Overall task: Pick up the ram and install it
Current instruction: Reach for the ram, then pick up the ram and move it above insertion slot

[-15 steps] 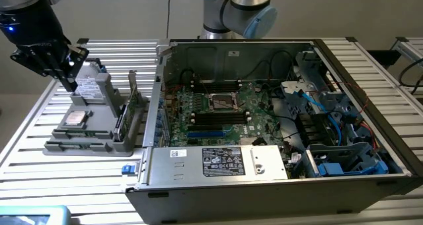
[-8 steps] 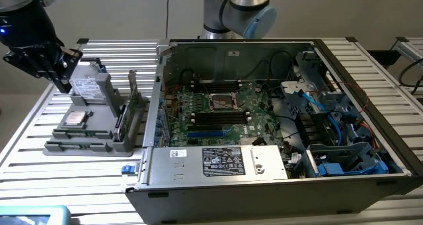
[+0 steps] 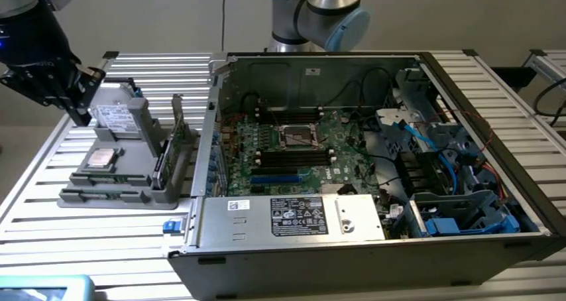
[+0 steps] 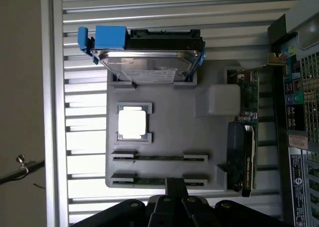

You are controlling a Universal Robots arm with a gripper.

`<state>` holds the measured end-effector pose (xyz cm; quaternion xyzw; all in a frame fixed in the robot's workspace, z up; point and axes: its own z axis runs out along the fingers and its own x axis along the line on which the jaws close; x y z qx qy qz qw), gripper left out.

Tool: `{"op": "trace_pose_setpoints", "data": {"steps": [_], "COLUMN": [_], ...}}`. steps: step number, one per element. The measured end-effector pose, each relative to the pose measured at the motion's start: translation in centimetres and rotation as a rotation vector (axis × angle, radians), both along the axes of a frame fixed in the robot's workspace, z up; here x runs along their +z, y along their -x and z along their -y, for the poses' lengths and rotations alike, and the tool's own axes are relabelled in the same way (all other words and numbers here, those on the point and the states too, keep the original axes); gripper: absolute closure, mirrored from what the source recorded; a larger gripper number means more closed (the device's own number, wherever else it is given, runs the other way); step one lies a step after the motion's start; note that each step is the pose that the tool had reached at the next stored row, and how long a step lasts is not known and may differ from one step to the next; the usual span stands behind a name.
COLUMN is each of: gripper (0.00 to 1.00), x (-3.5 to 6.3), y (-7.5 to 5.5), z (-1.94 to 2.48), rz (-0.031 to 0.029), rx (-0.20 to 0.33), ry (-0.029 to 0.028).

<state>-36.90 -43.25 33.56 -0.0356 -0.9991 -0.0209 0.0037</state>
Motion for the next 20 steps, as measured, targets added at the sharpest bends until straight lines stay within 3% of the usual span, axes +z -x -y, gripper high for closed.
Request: {"op": "trace_pose_setpoints", "data": {"steps": [6, 17, 20], "gripper": [0.89, 0.89, 0.89], "x": [-0.47, -0.55, -0.55], "y": [0.01, 0.05, 0.06], "z": [0.03, 0.02, 0.02], "rz": [-0.0064, -0.0064, -0.0065], "rx": [0.0, 0.002, 0.054], "ry": [0.0005, 0.0003, 0.0006]}}
